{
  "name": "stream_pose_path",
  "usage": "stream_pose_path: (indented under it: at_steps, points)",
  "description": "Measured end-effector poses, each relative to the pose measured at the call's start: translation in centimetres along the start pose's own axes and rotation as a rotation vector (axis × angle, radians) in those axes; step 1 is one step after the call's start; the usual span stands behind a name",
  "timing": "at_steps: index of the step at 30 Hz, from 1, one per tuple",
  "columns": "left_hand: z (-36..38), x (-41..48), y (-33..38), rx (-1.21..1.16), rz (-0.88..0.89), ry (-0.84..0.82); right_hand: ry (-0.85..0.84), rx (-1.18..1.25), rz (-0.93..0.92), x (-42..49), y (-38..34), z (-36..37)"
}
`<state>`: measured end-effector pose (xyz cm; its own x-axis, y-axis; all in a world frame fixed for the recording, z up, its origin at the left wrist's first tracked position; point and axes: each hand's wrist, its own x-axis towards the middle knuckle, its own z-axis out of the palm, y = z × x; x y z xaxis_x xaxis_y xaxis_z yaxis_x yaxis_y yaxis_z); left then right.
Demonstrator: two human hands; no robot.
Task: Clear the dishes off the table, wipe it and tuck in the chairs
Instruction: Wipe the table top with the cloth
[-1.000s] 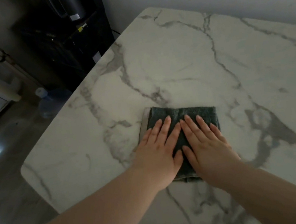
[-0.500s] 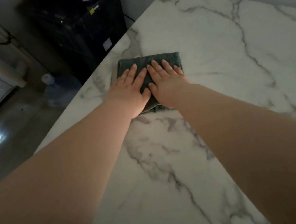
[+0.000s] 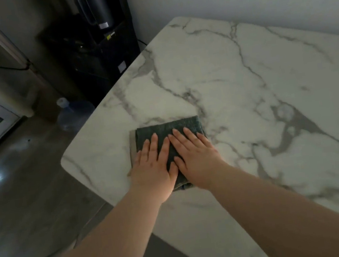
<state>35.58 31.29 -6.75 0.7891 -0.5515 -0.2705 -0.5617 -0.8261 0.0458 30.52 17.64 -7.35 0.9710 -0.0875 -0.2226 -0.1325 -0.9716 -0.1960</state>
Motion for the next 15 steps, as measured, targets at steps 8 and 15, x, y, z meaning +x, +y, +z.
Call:
stream_pose_path:
  at_steps: [8, 15]
  points:
    - [3.8, -13.3, 14.4, 0.0, 0.311, -0.111, 0.027, 0.021, 0.354, -22.8, 4.3, 4.3]
    - [5.3, -15.2, 20.5, -0.038, 0.545, -0.137, 0.078, 0.08, 0.601, -31.1, 6.6, 5.7]
